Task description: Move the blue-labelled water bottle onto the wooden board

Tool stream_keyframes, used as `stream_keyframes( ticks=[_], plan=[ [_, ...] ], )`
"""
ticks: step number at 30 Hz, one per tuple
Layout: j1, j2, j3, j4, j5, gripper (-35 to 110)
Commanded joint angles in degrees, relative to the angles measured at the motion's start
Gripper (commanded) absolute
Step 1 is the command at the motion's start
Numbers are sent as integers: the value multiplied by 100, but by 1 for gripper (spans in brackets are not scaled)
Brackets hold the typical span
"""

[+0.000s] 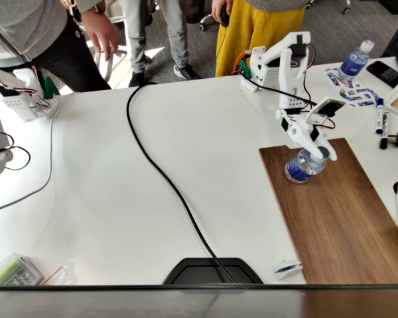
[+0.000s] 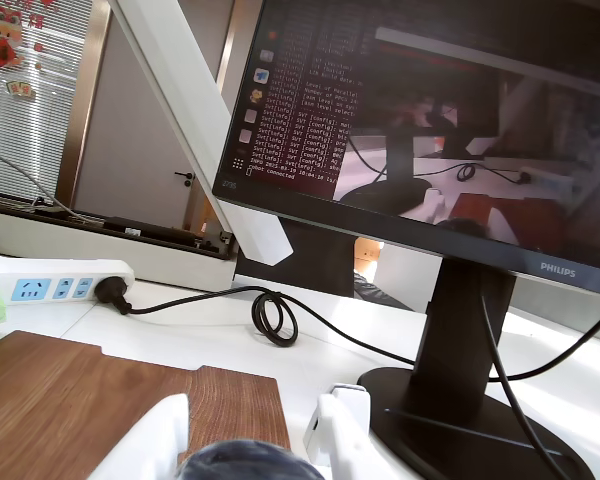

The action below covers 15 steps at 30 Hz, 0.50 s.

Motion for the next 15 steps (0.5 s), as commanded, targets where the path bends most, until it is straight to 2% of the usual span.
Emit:
stream_keyframes(
  ticks=[1, 2, 5, 15],
  plan=[
    [88, 70, -264, -176, -185, 0],
    [79, 97, -229, -229, -185, 1],
    [141, 193, -237, -149, -193, 21],
    [167, 387, -264, -70, -141, 28]
  ],
)
